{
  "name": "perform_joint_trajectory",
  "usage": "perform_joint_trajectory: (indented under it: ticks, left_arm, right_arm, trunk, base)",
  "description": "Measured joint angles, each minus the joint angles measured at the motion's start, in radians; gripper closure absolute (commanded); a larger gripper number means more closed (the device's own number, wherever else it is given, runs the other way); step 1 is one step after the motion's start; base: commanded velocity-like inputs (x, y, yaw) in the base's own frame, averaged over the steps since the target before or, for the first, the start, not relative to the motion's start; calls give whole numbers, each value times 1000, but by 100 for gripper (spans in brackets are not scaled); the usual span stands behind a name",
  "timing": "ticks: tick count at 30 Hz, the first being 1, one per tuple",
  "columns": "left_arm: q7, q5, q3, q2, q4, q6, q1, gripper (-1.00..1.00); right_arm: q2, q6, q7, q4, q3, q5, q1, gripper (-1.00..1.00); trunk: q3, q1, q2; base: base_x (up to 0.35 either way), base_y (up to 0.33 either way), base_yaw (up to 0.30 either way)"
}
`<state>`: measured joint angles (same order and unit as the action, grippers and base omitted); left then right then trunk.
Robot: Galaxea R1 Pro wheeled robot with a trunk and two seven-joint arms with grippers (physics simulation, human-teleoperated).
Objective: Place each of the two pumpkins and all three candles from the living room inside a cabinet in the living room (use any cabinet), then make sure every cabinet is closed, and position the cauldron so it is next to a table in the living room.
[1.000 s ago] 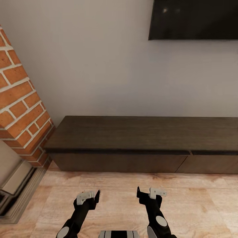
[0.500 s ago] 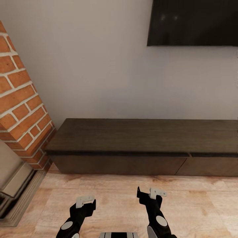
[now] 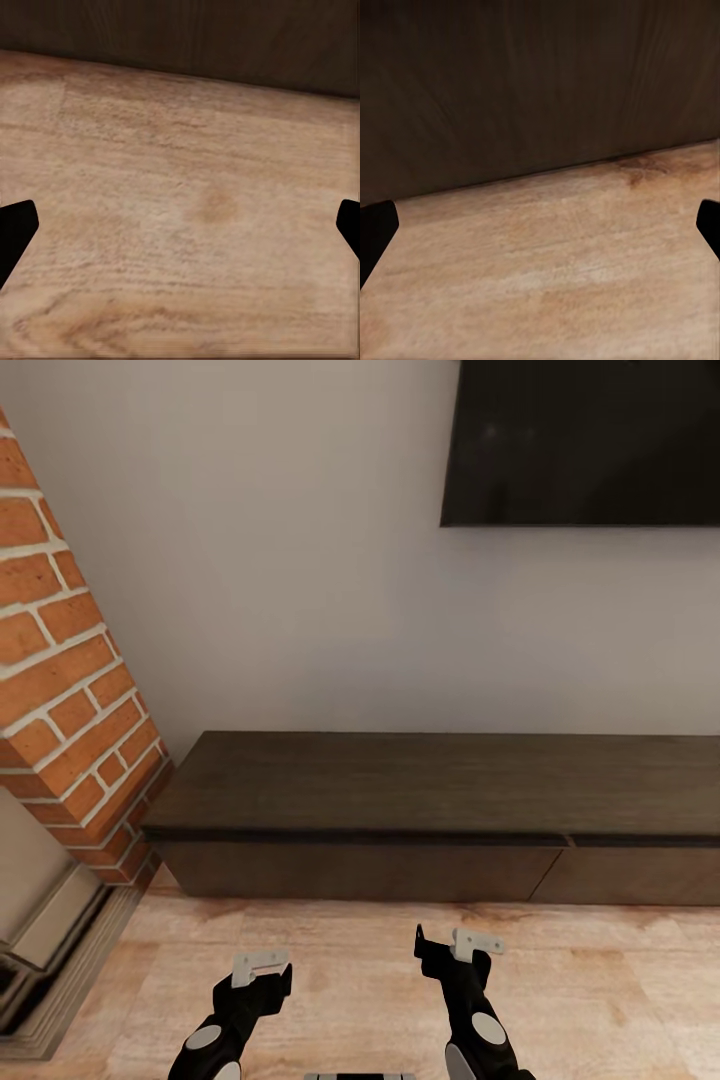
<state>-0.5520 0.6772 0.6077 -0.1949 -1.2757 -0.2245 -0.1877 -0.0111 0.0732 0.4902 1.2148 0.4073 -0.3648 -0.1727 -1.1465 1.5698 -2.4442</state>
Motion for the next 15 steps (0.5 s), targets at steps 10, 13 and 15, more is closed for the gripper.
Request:
perform_joint_trajectory:
  ticks: [10, 13, 15]
  left_arm:
    - [2, 0, 1, 2, 2, -26, -1, -100]
    - [2, 0, 1, 3, 5, -29, -2, -100]
    - [2, 1, 1, 4, 7, -30, -3, -100]
  right_arm:
    - [-1, 1, 0, -1, 0, 1, -1, -100]
    - [-2, 2, 2, -1, 1, 1, -1, -100]
    - [-2, 2, 4, -2, 1, 1, -1, -100]
  trunk:
    - [31, -38, 70]
    - [41, -50, 91]
    - [47, -58, 105]
  base:
    - [0, 0, 0]
    - [0, 0, 0]
    - [0, 0, 0]
